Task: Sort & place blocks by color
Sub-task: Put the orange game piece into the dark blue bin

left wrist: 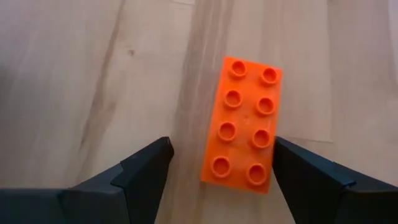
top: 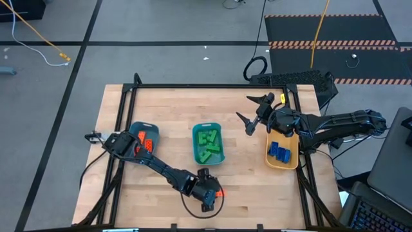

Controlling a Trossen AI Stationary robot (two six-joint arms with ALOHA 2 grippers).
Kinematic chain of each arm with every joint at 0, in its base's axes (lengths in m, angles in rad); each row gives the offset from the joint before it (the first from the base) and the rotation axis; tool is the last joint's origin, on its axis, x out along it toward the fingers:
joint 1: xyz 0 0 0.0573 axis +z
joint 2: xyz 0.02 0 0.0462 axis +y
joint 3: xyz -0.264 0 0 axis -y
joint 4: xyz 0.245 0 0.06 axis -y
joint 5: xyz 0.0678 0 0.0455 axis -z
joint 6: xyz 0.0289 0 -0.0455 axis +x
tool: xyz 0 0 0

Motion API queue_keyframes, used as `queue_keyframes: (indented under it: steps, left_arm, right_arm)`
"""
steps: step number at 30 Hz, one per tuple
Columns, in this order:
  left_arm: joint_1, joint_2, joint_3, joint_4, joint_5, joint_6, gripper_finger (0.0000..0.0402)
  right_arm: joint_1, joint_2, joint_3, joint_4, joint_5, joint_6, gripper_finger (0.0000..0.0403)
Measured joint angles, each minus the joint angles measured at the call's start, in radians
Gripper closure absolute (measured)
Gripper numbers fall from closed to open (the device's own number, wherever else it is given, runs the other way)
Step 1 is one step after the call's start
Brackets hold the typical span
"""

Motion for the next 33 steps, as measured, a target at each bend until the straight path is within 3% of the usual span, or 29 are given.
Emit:
queue_keyframes:
  steps: [6,13,20,23,28,33]
  left_arm:
    - [-0.002,-0.005,0.000,-0.042,-0.039,-0.009,0.0146]
    - [-0.002,-0.005,0.055,-0.161,-0.020,-0.011,0.0267]
    - [0.033,-0.014,0.254,-0.382,-0.013,0.102,0.0268]
    - [0.050,-0.016,0.377,-0.558,-0.075,0.130,0.0268]
    - [0.086,-0.022,0.593,-0.909,-0.262,0.126,0.0268]
    - [0.135,-0.023,0.735,-1.290,-0.382,0.019,0.0268]
  right_arm:
    - [0.000,0.000,0.000,0.000,0.000,0.000,0.0026]
    - [0.000,0.000,0.000,0.000,0.000,0.000,0.0026]
    - [0.000,0.000,0.000,0.001,0.000,-0.002,0.0026]
    - [0.000,0.000,0.000,0.000,0.000,-0.005,0.0026]
    - [0.000,0.000,0.000,-0.008,0.000,-0.022,0.0026]
    - [0.000,-0.001,0.000,-0.026,0.000,-0.025,0.0026]
